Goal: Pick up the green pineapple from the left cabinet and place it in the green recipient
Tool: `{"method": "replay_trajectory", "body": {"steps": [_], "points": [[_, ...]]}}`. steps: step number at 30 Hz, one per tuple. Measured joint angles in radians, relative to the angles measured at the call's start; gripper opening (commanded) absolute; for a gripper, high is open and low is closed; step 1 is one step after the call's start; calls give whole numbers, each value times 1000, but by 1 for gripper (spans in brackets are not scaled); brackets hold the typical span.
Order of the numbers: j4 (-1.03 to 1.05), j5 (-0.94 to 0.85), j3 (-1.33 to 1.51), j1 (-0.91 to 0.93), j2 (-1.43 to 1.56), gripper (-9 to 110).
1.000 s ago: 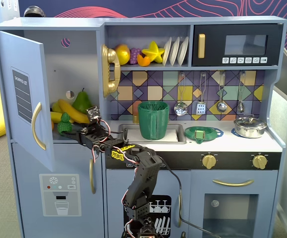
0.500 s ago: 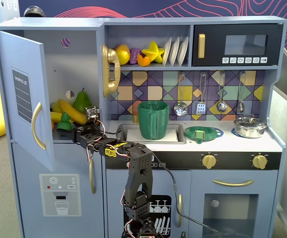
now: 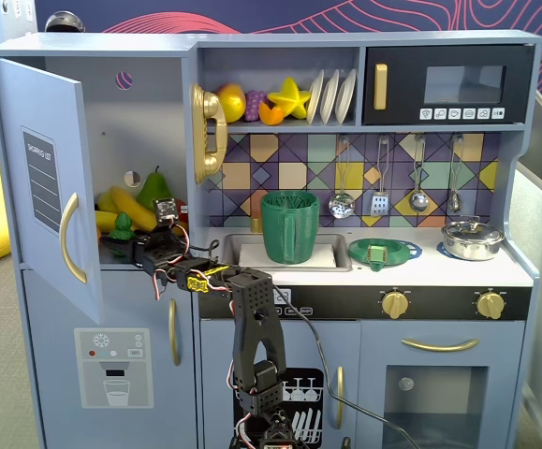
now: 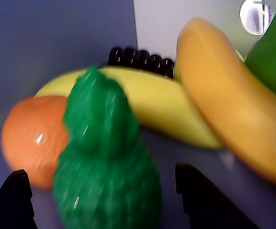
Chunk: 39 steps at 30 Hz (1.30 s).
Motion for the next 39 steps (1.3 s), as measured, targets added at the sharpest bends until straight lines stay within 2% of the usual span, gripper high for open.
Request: {"method": "replay_trajectory", "body": {"steps": [3,7,13,17,24,28,34,39], "points": [[2,2,-71,3,-55,31],[11,-21,-130,9,-107,0],[46,-124,-141,3,-107,0],[64,-219,-37,-12,6,0],[327,-336,305,-104,528,0],[462,-391,466,-97,879,0],[762,-399,495,103,1269,0],[902,-334,414,357,1318,0]]}}
